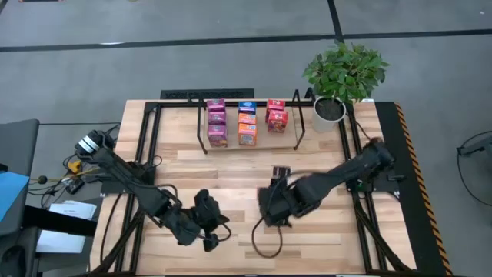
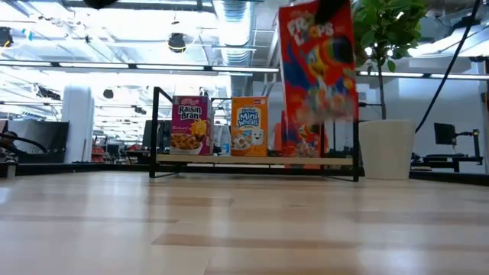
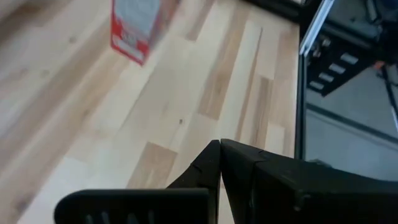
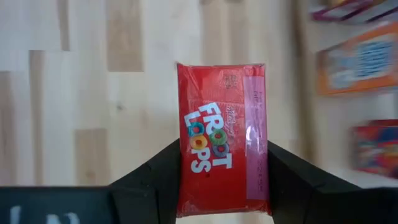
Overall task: Stack cereal on shelf
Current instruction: Put the red cereal box on the shelf aligned with the other red cereal box
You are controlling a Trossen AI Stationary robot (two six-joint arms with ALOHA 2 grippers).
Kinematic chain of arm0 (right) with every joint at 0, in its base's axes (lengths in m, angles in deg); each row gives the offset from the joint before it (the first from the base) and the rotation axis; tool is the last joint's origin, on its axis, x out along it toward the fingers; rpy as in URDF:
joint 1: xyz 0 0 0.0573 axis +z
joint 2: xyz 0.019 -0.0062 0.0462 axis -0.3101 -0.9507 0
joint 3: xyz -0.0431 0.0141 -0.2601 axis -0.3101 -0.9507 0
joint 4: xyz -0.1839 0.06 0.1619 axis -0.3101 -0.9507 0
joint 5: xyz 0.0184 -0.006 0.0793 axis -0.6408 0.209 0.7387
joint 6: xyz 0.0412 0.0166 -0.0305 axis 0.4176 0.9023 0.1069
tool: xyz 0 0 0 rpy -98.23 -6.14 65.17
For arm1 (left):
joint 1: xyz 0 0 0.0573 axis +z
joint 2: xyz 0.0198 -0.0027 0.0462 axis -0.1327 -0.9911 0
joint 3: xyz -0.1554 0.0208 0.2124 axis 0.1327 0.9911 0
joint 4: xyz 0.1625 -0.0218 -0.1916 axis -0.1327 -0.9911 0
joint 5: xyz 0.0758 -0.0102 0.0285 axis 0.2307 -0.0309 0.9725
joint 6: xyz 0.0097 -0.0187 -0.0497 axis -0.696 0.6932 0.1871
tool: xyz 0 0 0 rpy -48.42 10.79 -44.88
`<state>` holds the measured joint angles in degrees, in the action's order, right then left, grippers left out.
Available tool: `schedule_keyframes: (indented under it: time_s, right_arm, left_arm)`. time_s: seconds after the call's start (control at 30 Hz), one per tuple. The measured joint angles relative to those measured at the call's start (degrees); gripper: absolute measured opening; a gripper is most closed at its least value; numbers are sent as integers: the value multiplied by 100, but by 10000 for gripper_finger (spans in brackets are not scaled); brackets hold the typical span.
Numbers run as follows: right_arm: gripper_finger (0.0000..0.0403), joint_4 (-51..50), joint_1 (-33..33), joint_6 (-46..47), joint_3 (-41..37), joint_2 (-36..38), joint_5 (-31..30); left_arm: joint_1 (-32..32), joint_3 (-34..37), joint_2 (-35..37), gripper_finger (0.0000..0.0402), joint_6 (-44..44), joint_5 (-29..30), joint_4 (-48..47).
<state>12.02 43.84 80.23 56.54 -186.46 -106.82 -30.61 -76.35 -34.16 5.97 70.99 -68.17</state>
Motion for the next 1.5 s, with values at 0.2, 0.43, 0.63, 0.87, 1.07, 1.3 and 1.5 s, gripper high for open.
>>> schedule_keyframes:
  time_s: [0.2, 0.43, 0.63, 0.87, 1.07, 1.3, 1.5]
  right_arm:
    - [198, -436, -689, -935, 6, 1122, -120]
    - [207, 363, -2025, -1942, -1123, 2579, 305]
    - [199, 1659, -3211, -3121, -2487, 3220, 1442]
    - [208, 2065, -4224, -4265, -2994, 2951, 2193]
    - [214, 2275, -4709, -4791, -2995, 2371, 2727]
    - [204, 2525, -4846, -4953, -2997, 2070, 2770]
    - [210, 2827, -4886, -4810, -2994, 2075, 2724]
  left_arm:
    - [-2, -4, 492, 0, -196, 90, -69]
    - [13, -7, 851, 0, -530, 394, -137]
    - [84, -7, 946, 0, -535, 647, -205]
    - [370, -7, 944, 0, -509, 642, -226]
    - [591, -7, 944, 0, -461, 643, -169]
    - [623, -7, 944, 0, -669, 638, -233]
    - [621, -7, 941, 0, -614, 641, -428]
